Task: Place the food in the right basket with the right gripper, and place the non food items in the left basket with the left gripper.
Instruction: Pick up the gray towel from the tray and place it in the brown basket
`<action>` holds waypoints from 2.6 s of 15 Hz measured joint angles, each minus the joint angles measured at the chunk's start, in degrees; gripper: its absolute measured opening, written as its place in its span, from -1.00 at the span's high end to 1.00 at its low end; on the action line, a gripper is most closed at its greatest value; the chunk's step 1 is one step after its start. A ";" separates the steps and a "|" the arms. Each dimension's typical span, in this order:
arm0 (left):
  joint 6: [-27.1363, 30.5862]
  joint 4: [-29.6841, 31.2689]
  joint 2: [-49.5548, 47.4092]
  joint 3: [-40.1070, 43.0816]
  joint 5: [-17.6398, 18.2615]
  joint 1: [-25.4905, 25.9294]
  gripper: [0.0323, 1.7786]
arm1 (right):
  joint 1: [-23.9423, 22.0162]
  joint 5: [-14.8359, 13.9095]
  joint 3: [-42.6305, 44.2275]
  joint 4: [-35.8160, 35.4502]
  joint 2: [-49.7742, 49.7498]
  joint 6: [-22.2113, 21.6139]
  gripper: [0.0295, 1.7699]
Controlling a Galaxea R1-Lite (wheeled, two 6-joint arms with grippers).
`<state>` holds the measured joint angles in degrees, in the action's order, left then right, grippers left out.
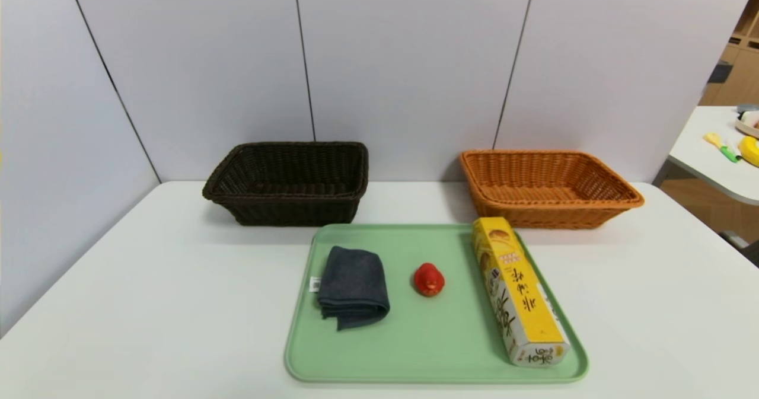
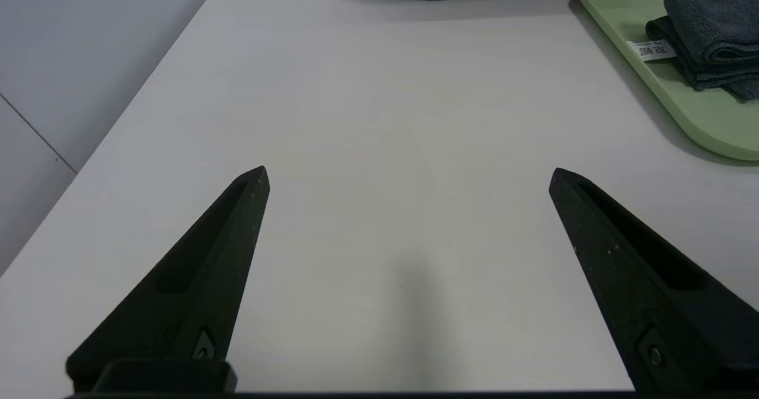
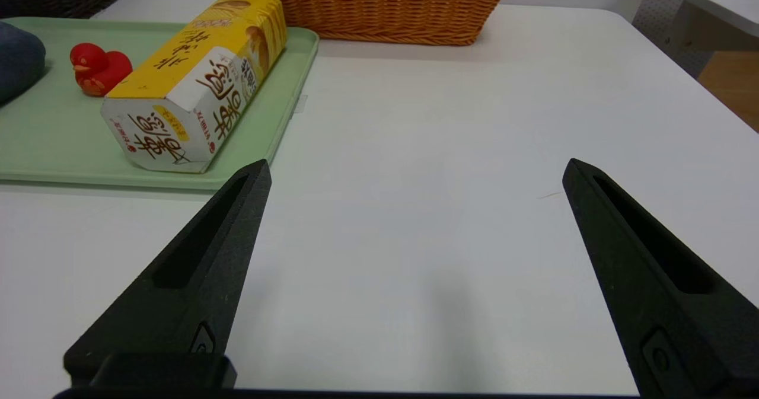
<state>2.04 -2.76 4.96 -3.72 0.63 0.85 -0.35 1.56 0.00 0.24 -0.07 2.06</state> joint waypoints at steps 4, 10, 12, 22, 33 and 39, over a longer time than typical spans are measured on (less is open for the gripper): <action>3.61 -3.91 10.41 -9.45 1.23 -0.22 -0.90 | 0.00 -0.02 0.00 0.00 0.00 0.02 -0.92; 12.85 -9.17 33.05 -25.53 6.03 -3.88 -0.90 | 0.00 0.00 0.00 0.00 0.00 0.02 -0.92; 15.76 -11.41 41.18 -31.20 6.67 -7.52 -0.90 | 0.00 -0.02 0.00 0.02 0.00 0.02 -0.92; 9.40 -14.93 75.85 -52.89 6.83 -31.44 -0.90 | 0.00 -0.02 0.00 0.00 0.00 0.02 -0.92; -19.04 -14.17 94.23 -65.63 -8.95 -43.90 -0.90 | 0.02 -0.02 0.00 0.02 0.00 0.02 -0.92; -30.00 -13.45 100.00 -67.76 -20.36 -45.39 -0.90 | 0.00 0.00 0.00 0.00 0.00 0.02 -0.92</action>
<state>-27.97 -16.20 104.96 -71.47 -19.72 -44.53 -0.35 1.56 0.00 0.24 -0.07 2.08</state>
